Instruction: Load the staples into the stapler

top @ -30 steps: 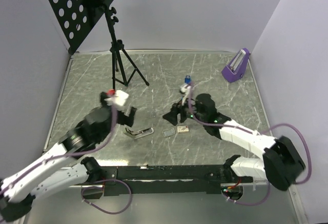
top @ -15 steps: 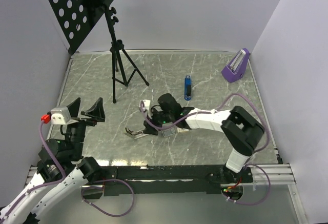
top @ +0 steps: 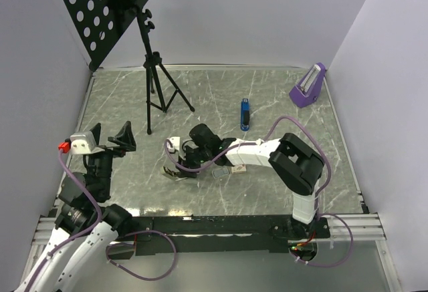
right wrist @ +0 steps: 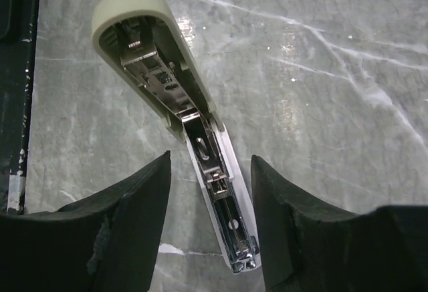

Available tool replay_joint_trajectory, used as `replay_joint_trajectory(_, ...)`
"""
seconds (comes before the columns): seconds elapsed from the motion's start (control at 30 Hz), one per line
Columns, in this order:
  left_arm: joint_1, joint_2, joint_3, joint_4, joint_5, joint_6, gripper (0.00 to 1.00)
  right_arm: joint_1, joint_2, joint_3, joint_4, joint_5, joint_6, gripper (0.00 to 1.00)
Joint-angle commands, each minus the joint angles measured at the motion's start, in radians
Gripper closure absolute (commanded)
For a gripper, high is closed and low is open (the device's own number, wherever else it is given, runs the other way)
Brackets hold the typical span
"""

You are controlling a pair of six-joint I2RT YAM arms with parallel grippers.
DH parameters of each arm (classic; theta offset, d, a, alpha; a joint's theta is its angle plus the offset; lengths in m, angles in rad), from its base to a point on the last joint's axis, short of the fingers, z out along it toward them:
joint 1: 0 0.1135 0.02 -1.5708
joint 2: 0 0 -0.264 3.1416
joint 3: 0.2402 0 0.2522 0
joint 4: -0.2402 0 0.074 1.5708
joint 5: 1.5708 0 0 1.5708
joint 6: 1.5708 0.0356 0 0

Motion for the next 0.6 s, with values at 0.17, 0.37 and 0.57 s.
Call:
replay_joint_trajectory(0.17,0.048,0.011,0.006,0.025,0.105,-0.041,0.01,0.017,0.065,0.101,0.006,-0.04,-0.019,0.53)
replay_joint_trajectory(0.37,0.051,0.017,0.007,0.023,0.115,-0.039,0.0,0.023,0.079,0.102,0.015,-0.04,-0.001,0.63)
replay_joint_trajectory(0.57,0.052,0.016,0.006,0.023,0.118,-0.039,0.0,0.029,0.039,0.053,0.079,0.008,0.062,0.93)
